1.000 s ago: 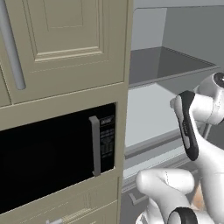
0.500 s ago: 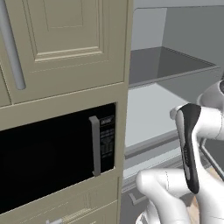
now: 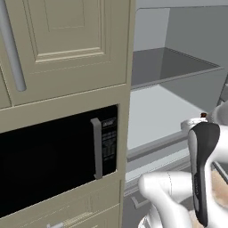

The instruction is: Open the fridge, grab two sodas, and place both sodas inside the bowl with ice on the dining counter.

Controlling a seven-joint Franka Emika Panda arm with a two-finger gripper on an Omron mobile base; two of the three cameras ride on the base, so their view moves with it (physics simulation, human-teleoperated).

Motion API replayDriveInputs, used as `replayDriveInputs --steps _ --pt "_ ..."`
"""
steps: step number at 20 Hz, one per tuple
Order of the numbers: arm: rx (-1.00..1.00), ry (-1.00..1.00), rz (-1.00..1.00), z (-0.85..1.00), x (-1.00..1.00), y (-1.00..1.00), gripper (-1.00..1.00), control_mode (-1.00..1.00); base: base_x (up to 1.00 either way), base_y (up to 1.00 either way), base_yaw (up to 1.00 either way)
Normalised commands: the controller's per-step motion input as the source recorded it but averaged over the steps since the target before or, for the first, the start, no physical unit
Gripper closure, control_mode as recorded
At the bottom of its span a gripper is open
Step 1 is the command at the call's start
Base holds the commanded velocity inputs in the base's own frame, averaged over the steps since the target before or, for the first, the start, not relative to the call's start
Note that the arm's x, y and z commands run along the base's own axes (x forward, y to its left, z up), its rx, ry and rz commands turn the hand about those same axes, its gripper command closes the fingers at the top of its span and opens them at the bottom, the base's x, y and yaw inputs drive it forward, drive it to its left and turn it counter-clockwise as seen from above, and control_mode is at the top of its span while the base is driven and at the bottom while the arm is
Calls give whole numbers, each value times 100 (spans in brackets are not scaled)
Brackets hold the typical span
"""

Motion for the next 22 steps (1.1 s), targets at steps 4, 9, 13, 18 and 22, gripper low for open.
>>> replayDriveInputs --steps 4,9,13,18,22 --pt "-5 -3 0 -1 -40 27 100 100 -14 8 0" --pt "0 0 0 0 0 0 100 100 -69 34 -8" --pt "0 0 0 0 0 0 100 100 -70 50 -31" --pt "0 0 0 0 0 0 100 100 -45 43 -47" --pt "0 0 0 0 0 0 100 100 -27 19 -59"
